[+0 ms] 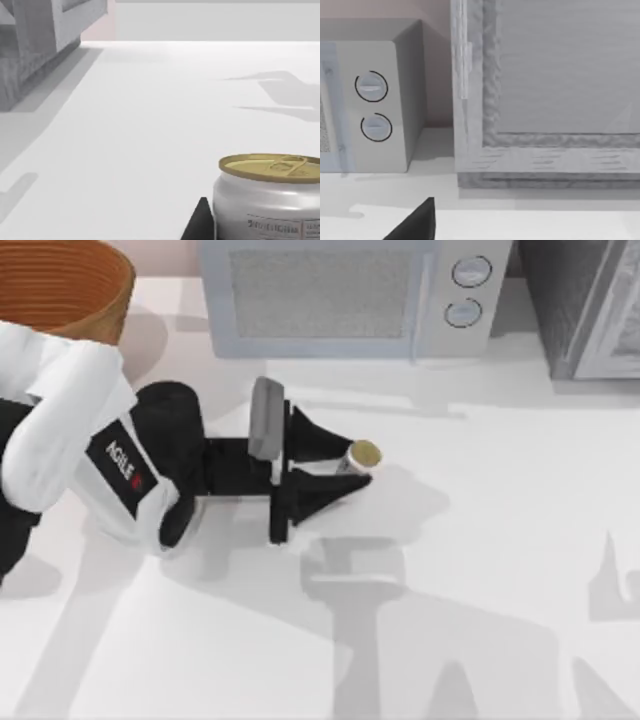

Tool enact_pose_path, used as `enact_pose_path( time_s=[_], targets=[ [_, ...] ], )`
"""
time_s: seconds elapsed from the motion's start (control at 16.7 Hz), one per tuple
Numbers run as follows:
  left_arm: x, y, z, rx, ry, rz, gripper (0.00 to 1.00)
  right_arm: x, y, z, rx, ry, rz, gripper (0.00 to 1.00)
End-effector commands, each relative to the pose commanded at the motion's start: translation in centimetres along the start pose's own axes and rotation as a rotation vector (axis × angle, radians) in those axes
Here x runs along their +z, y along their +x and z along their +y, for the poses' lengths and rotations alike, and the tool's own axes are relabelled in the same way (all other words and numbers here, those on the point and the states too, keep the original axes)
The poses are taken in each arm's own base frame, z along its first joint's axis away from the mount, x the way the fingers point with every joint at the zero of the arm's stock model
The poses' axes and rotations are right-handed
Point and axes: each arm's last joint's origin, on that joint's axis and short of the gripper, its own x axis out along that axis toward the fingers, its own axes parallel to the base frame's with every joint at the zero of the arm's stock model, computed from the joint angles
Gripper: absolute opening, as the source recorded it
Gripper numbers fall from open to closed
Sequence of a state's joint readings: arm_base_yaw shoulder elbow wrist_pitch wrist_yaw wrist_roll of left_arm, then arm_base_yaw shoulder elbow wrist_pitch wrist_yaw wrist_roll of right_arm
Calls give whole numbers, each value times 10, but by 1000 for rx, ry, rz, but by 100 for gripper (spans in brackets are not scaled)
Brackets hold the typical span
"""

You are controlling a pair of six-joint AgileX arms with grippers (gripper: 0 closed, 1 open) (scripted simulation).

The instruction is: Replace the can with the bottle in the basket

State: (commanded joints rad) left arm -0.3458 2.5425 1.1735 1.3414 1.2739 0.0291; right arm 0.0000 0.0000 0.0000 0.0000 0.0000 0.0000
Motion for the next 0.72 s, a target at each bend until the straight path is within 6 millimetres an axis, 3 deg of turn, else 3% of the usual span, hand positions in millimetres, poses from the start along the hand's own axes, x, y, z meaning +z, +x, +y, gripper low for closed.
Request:
enact_pose_path(
  time_s=[0.66, 0.72],
  targets=[
    [0, 0, 0, 0, 0, 0, 98, 0, 0, 0, 0, 0, 0, 100],
    [0, 0, 0, 0, 0, 0, 100, 0, 0, 0, 0, 0, 0, 100]
  ],
)
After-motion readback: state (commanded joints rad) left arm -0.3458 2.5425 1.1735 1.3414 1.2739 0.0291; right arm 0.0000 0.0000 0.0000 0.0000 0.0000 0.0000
